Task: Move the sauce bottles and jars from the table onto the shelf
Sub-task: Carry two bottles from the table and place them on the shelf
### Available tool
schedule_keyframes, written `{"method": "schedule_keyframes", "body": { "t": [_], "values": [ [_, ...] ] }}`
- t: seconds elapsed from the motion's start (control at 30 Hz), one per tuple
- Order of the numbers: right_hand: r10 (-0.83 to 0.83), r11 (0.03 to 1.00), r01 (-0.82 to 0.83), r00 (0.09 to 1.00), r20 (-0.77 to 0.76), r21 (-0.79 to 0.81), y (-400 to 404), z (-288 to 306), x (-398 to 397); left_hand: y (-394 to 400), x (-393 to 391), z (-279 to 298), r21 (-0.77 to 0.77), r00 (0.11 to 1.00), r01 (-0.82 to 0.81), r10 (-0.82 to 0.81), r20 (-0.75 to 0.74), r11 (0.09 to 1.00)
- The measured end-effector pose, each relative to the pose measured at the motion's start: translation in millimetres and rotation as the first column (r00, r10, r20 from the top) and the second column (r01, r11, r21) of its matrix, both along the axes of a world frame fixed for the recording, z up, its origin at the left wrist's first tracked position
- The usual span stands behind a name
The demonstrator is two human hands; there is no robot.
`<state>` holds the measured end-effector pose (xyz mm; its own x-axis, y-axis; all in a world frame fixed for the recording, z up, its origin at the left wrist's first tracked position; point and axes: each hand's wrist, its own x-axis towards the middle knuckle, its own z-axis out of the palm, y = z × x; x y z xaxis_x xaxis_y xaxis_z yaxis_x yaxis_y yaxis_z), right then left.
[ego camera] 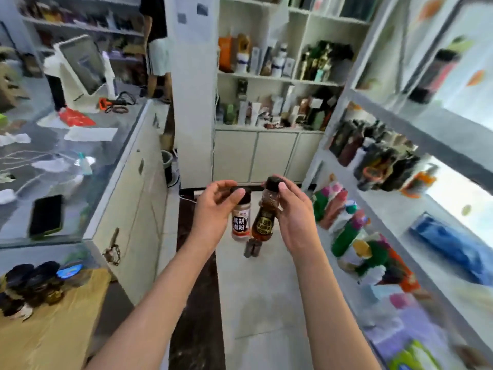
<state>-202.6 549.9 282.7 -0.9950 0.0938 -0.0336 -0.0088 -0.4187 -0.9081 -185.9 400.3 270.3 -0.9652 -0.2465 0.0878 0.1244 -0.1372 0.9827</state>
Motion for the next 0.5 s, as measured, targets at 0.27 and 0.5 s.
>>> {"method": "schedule_keyframes", "body": {
  "t": [0.27,0.5],
  "values": [
    [-0.208,0.978,0.208,0.973,-0.096,-0.005,208.4,45.3,10.8,224.7,-26.0,47.0,-0.044,0.965,0.234,-0.238,-0.108,0.971],
    [-0.331,0.921,0.371,0.907,-0.260,0.120,352.5,76.4,17.4,383.9,-38.4,86.0,0.055,0.901,0.392,-0.372,-0.222,0.918]
  ]
}}
